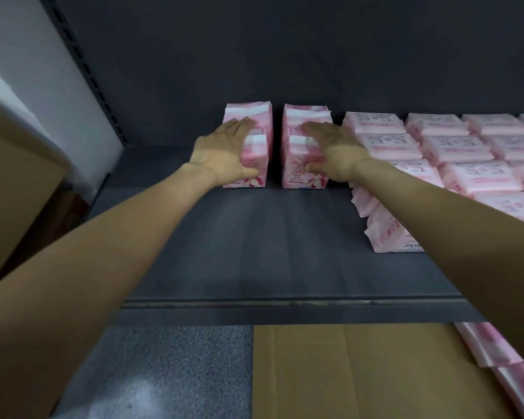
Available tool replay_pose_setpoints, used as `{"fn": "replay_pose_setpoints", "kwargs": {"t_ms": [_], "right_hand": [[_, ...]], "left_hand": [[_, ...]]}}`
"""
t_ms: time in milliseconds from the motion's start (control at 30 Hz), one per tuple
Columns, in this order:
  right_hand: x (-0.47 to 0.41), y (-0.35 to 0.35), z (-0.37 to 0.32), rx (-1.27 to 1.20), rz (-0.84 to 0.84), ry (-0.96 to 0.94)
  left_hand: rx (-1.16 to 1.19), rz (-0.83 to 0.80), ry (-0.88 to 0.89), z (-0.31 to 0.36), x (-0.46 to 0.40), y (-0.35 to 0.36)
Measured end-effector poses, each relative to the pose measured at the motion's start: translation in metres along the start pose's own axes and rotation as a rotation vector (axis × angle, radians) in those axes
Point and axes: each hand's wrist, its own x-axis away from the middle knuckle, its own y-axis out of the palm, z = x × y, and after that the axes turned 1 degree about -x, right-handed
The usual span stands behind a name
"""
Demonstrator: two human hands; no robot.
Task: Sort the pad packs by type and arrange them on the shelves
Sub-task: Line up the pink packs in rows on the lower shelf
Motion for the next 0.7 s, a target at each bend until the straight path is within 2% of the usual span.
{"fn": "replay_pose_setpoints", "kwargs": {"t_ms": [200, 367, 467, 633, 700], "right_hand": [[0.000, 0.003, -0.005, 0.097, -0.037, 0.057], [0.000, 0.008, -0.005, 0.108, -0.018, 0.068], [0.000, 0.007, -0.005, 0.118, -0.016, 0.066], [0.005, 0.007, -0.007, 0.127, 0.004, 0.048], [0.011, 0.006, -0.007, 0.127, 0.045, 0.032]], "left_hand": [[0.035, 0.046, 0.033, 0.005, 0.006, 0.010], [0.131, 0.057, 0.176, -0.001, 0.005, 0.007], [0.165, 0.046, 0.154, 0.001, 0.002, 0.008], [0.024, -0.054, 0.083, 0.013, -0.008, 0.005], [-0.050, -0.049, 0.070, 0.017, -0.007, 0.005]]}}
